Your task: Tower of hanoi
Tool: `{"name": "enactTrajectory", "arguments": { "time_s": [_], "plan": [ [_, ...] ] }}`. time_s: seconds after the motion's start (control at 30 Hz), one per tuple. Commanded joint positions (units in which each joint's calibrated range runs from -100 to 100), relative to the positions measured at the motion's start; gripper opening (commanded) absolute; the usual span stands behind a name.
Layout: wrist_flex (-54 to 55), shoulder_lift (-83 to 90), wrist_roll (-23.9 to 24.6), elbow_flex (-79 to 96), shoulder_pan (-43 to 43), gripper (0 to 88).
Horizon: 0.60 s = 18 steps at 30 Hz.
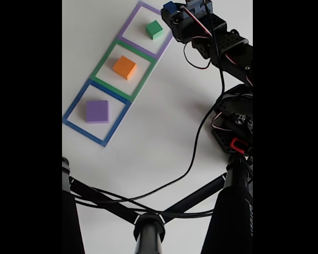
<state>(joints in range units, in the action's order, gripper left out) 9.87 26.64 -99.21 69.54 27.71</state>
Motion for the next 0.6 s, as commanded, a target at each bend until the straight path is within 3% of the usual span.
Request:
{"name": "enactTrajectory", "arguments": {
  "time_s": [0.0, 0.57],
  "plan": [
    [11.9, -6.9, -0.8, 0.0, -2.1, 2.8],
    [40.9, -31.5, -0.8, -0.6, -4.0, 3.0]
  ]
}}
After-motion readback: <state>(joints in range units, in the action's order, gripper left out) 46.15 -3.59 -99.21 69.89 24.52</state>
